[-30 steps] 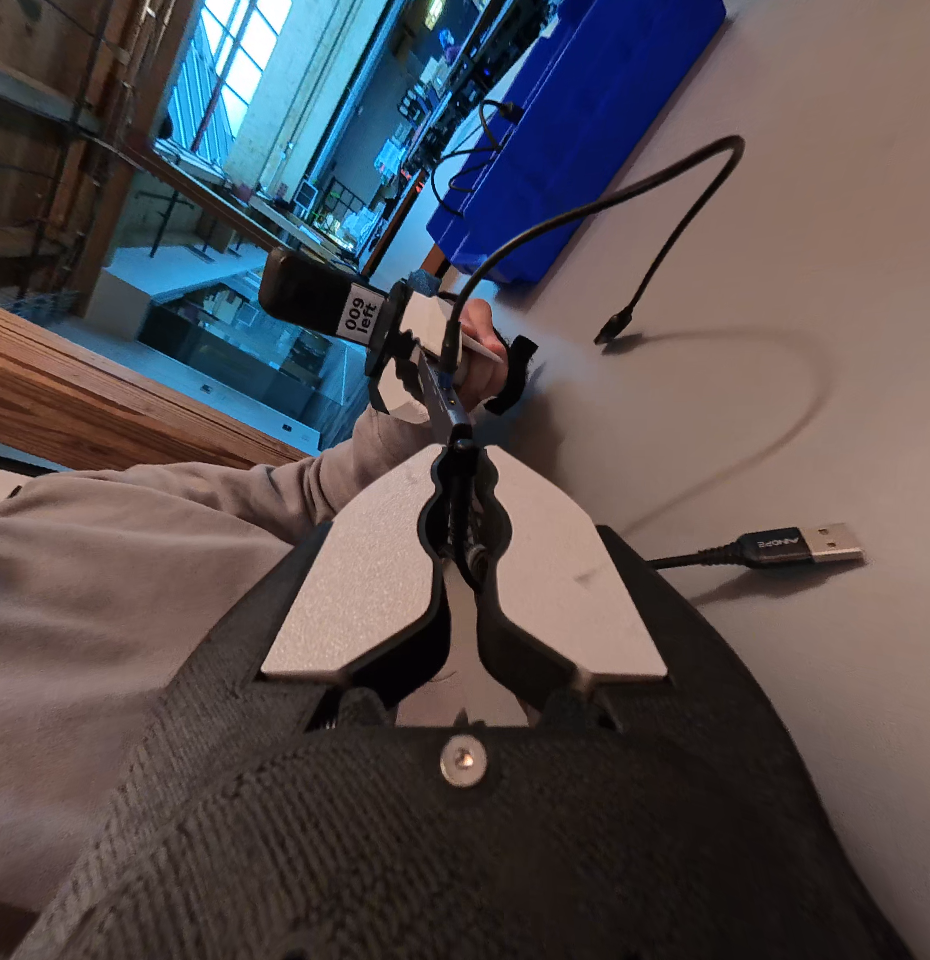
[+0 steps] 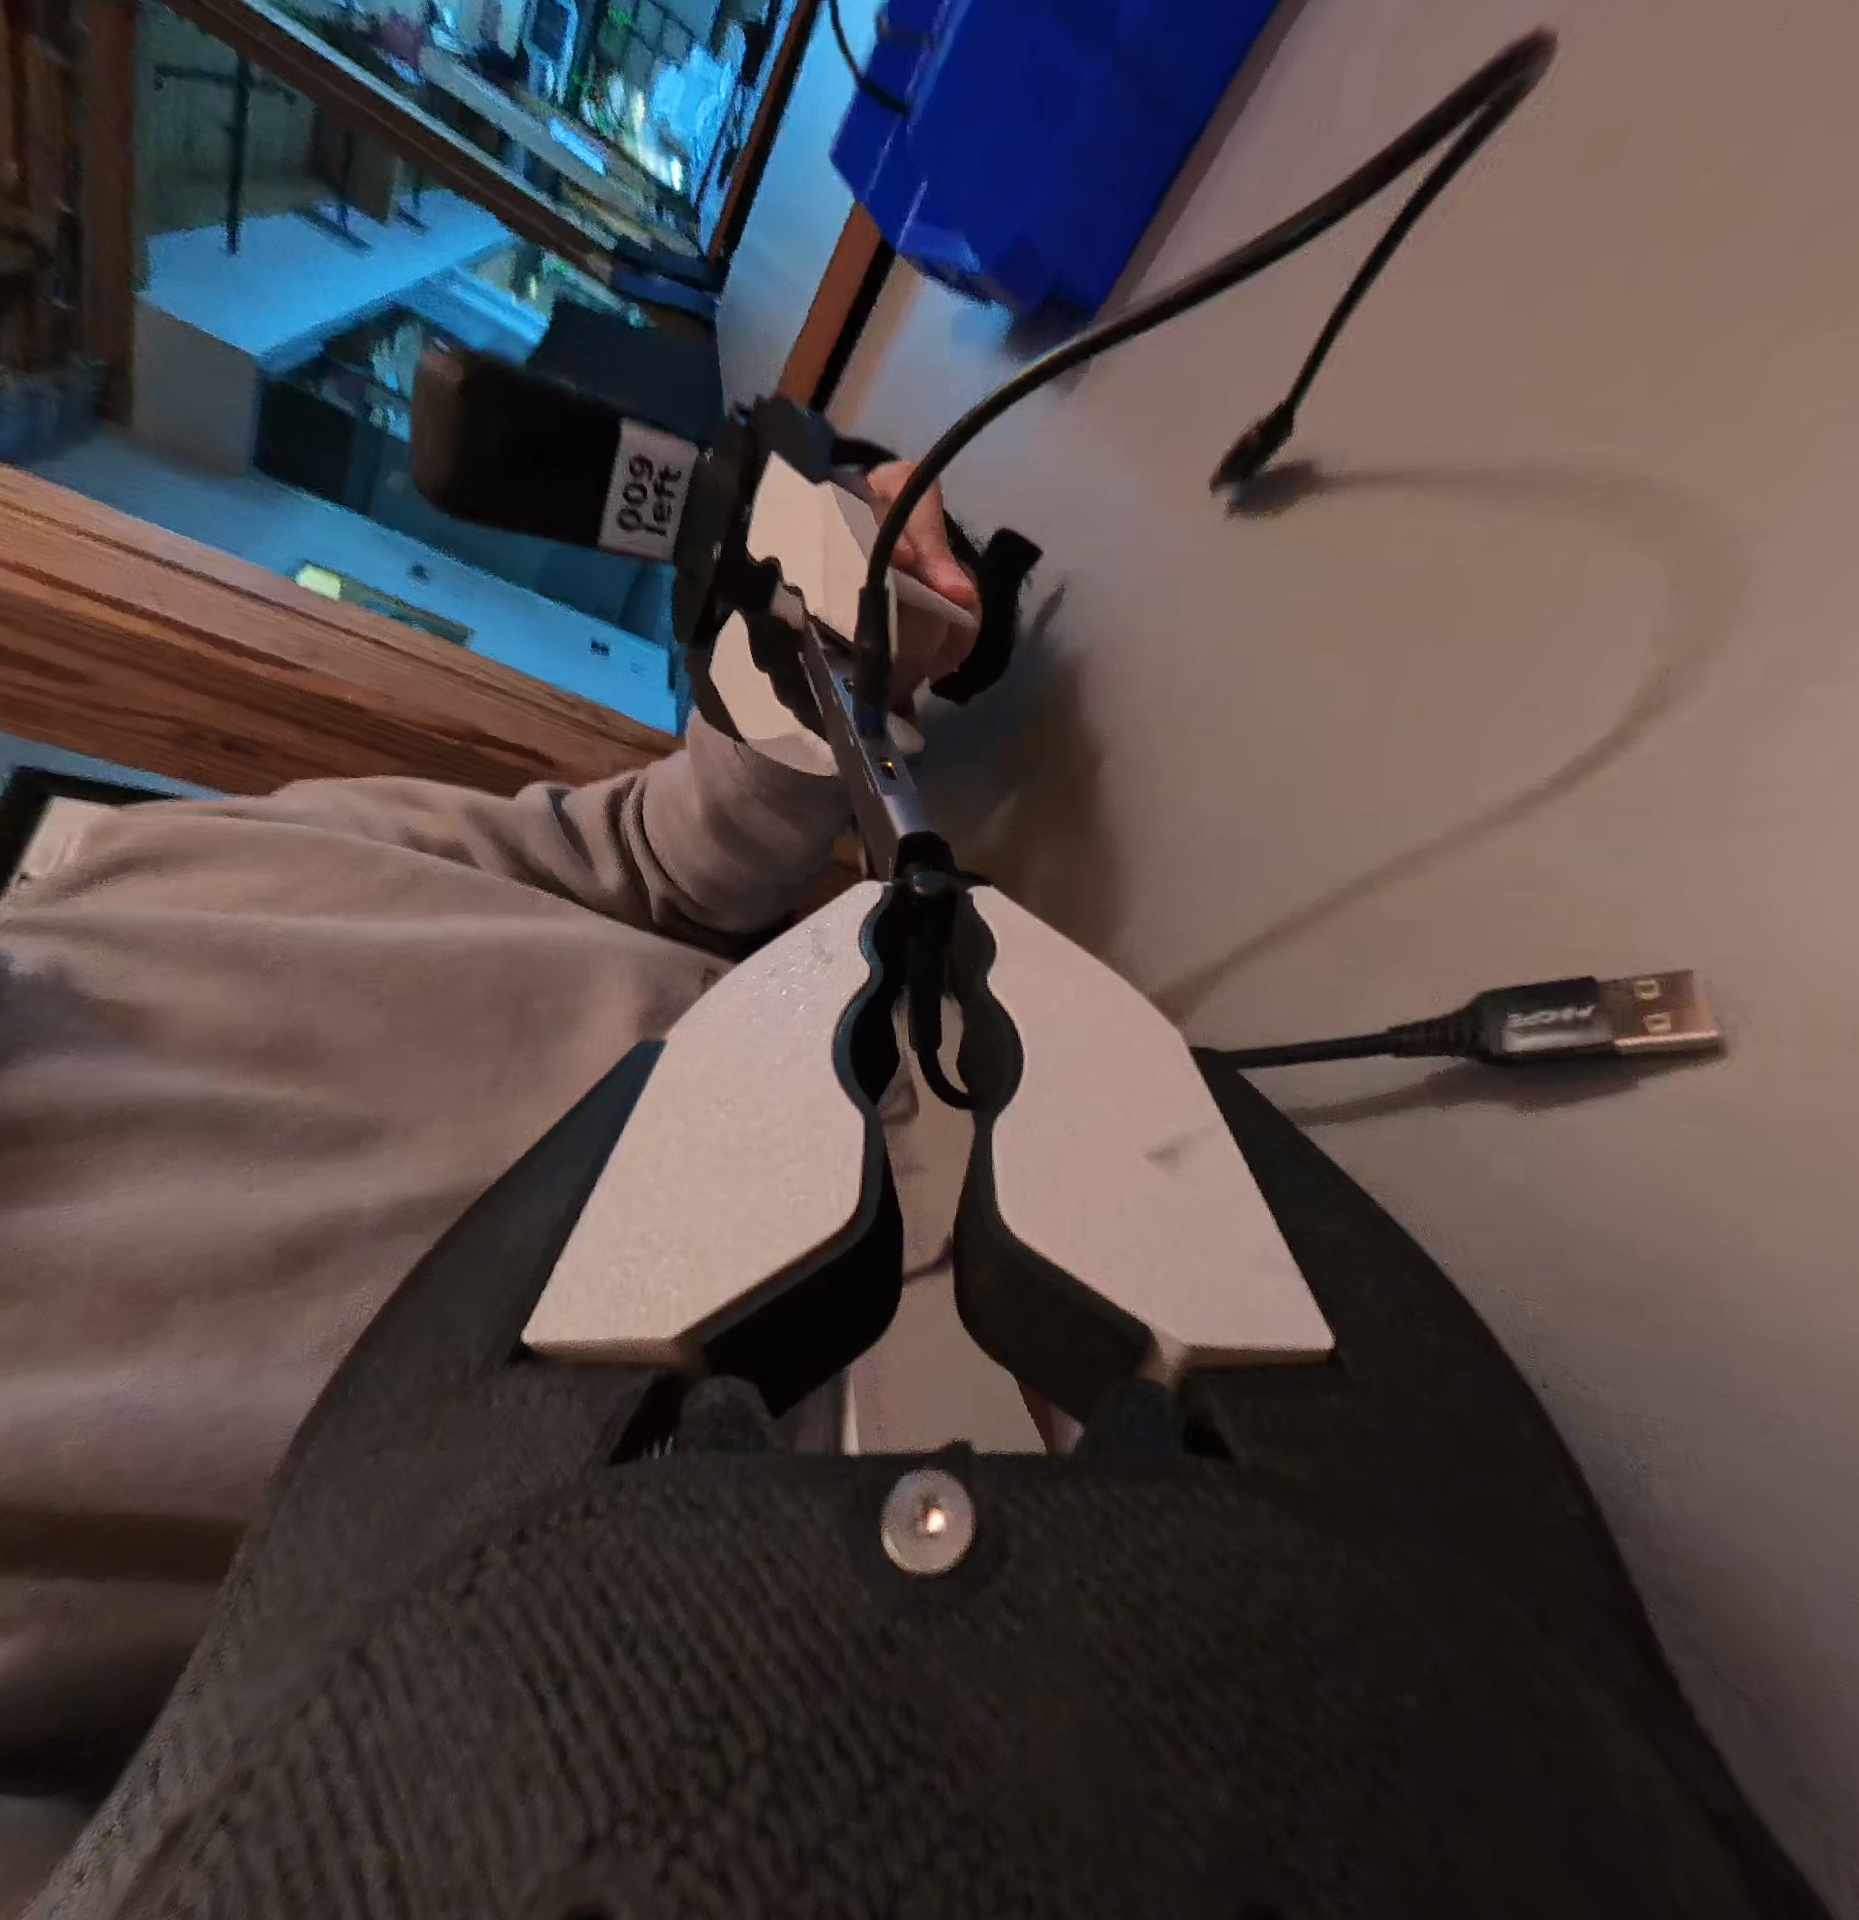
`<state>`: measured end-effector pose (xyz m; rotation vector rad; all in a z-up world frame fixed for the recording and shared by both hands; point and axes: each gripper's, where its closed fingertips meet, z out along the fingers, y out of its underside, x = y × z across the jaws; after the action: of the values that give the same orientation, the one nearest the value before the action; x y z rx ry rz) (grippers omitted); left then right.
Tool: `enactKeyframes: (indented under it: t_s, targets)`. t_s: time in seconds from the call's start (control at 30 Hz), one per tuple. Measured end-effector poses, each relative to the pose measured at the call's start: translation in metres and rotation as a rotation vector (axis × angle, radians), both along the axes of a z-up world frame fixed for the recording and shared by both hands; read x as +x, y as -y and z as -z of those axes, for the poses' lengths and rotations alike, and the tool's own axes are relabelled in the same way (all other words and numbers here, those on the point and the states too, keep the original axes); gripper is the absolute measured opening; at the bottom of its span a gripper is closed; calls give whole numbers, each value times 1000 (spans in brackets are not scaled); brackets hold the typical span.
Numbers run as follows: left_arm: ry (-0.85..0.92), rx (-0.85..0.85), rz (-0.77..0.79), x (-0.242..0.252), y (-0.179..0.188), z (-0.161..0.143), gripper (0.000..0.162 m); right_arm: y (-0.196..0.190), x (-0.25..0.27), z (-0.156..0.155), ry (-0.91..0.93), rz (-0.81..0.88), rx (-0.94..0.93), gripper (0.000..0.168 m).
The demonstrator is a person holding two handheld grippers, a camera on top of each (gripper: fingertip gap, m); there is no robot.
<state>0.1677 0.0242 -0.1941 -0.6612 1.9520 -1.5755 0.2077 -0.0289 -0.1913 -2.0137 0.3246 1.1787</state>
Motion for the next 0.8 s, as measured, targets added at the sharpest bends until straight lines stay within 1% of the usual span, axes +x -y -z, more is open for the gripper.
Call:
enactKeyframes:
  t_s: [0.1, 0.17, 0.2, 0.33, 0.6, 0.67, 0.7, 0.73, 0.77, 0.8]
  targets:
    - [20, -14, -76, -10, -5, 5, 24, -7, -8, 3, -51, -50, -63, 10]
    - [56, 49, -121, -18, -11, 6, 24, -13, -16, 5, -54, -89, -86, 10]
    - [59, 47, -144, -22, -13, 7, 24, -16, -18, 5, -59, -99, -84, 10]
    - [75, 111, -163, -36, -21, 7, 24, -24, -32, 9, -90, -137, -68, 9]
    - [41, 70, -181, -42, -28, 10, 24, -33, -35, 11, -99, -61, 29, 9]
    - [40, 66, -177, -42, -28, 10, 24, -33, -37, 9, -105, -52, 49, 9]
    - [48, 62, -195, -42, -32, 8, 24, -29, -35, 14, -99, -37, 35, 10]
    - [81, 31, -258, -45, -52, 1, 24, -18, -2, 26, -26, 89, 2, 10]
    - [114, -72, -338, -54, -88, -14, 24, -2, 41, 19, -110, 282, 40, 9]
    - [149, -172, -390, -64, -121, -29, 23, 14, 79, 13, -128, 504, 66, 7]
